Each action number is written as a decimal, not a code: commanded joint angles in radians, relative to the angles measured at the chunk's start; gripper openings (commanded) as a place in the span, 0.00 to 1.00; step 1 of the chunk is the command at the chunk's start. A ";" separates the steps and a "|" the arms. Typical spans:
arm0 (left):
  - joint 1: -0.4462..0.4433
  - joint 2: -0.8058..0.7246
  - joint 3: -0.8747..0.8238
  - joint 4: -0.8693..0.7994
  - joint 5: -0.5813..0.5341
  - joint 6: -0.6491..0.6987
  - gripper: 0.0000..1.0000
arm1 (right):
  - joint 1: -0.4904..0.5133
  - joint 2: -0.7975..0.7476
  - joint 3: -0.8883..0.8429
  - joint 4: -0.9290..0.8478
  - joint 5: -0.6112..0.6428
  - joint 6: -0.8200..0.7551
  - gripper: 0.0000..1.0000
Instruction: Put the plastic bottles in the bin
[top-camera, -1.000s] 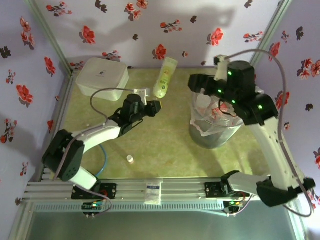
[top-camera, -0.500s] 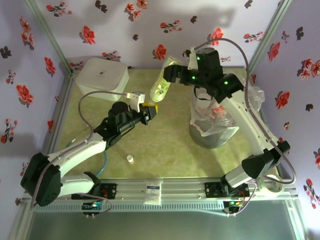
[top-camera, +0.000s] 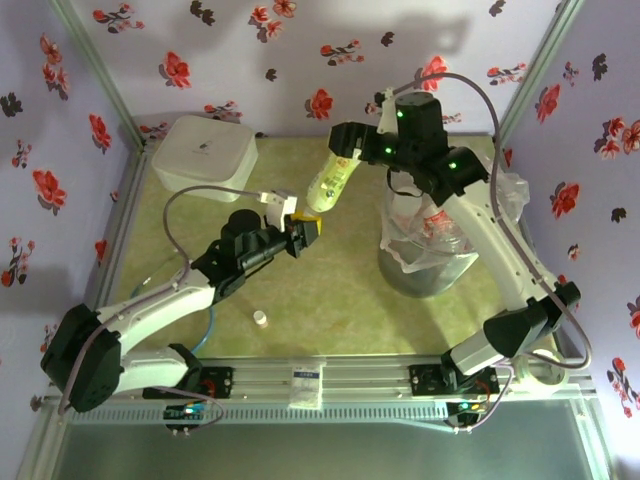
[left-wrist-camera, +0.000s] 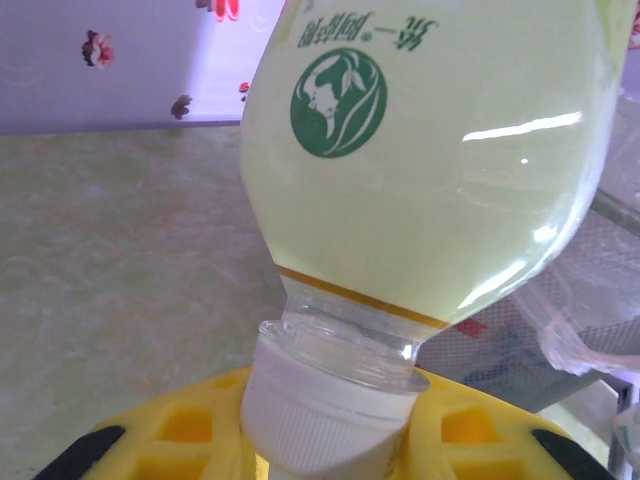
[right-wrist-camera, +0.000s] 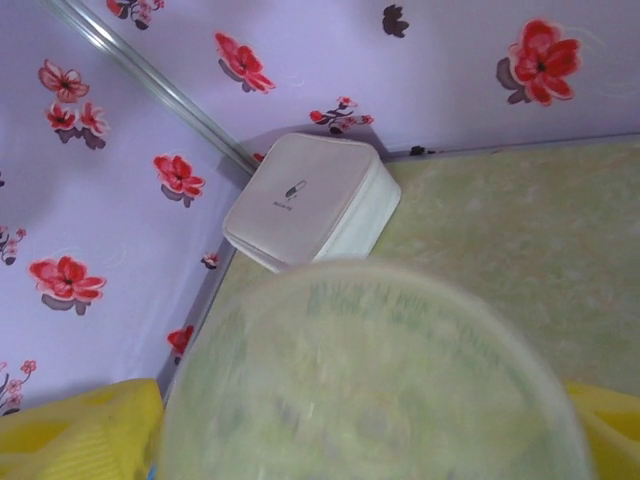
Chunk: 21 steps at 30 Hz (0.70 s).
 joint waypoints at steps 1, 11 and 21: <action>-0.010 0.002 0.006 0.056 0.016 0.033 0.20 | -0.027 -0.046 -0.027 0.045 0.016 0.015 0.83; -0.023 0.007 0.002 0.099 0.017 0.007 0.38 | -0.077 -0.141 -0.072 0.111 0.008 0.025 0.61; -0.023 -0.031 0.008 0.086 -0.014 -0.045 1.00 | -0.153 -0.279 0.031 -0.026 0.153 -0.114 0.58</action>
